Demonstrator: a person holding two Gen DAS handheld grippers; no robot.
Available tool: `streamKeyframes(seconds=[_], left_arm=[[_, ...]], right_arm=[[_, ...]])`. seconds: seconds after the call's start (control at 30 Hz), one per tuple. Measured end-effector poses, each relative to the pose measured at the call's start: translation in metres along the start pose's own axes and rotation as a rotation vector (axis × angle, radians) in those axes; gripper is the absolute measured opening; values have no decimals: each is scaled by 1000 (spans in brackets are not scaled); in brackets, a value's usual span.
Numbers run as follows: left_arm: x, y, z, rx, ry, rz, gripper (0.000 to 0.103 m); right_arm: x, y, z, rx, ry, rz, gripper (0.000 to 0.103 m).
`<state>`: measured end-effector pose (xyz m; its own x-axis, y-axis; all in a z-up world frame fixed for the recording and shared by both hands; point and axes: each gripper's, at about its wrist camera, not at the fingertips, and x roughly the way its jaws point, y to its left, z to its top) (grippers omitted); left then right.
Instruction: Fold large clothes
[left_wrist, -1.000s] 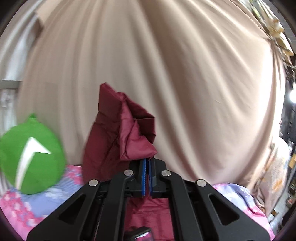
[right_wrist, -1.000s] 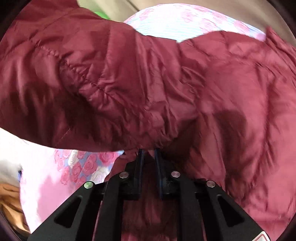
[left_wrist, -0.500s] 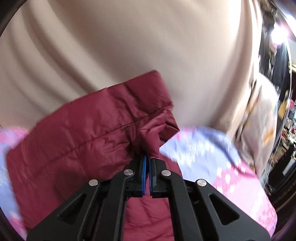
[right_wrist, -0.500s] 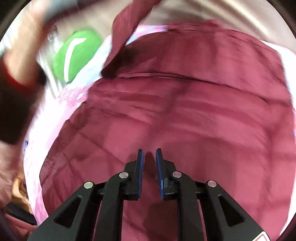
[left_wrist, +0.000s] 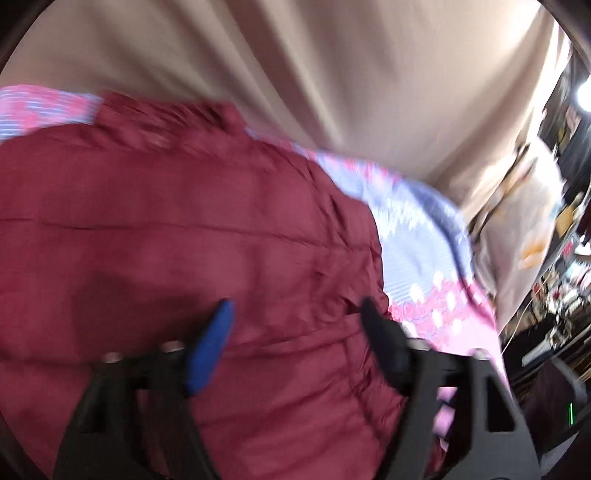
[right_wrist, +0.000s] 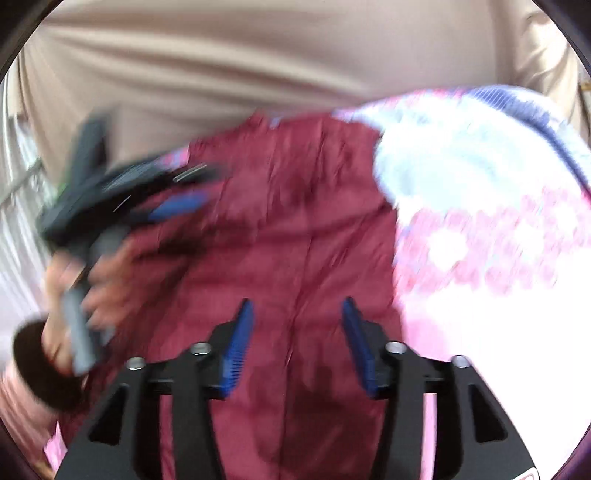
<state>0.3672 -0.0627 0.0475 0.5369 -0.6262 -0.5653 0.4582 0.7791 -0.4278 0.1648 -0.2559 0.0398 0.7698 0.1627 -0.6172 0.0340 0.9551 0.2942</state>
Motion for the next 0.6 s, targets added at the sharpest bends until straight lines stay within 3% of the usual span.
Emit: streamKeyframes(seconds=[0.1, 0.27, 0.33, 0.43, 0.47, 0.53, 0.6], left_arm=[[-54, 50, -6, -61, -65, 65, 85], [-107, 171, -23, -327, -81, 220, 85], [-116, 202, -31, -431, -87, 216, 84], [-125, 225, -38, -509, -113, 193, 82], [-127, 227, -36, -512, -119, 192, 79], [-122, 225, -31, -500, -123, 192, 73], [-114, 220, -27, -474, -101, 231, 48]], right_arm=[[-2, -7, 23, 9, -41, 16, 71], [50, -20, 64, 100, 9, 33, 73], [78, -27, 75, 140, 45, 29, 73], [112, -28, 83, 158, 76, 12, 73], [120, -26, 85, 156, 79, 6, 69], [133, -19, 91, 148, 92, 17, 49], [138, -10, 95, 136, 90, 37, 6]])
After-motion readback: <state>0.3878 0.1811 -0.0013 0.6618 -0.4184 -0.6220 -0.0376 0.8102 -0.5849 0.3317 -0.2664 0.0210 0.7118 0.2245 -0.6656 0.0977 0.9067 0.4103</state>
